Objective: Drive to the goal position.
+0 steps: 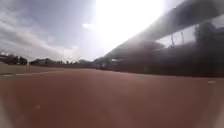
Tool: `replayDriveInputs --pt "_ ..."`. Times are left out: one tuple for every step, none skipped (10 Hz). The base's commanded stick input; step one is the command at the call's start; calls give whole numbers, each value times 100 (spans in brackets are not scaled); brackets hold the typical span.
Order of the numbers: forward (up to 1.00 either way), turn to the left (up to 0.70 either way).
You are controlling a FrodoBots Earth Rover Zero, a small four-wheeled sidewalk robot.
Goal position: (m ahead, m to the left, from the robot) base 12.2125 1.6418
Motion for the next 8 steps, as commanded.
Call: replayDriveInputs --pt "70 0" --pt "70 0" --pt "70 0" --pt "70 0" --pt "70 0" --pt "70 0" --pt "70 0" --pt "70 0"
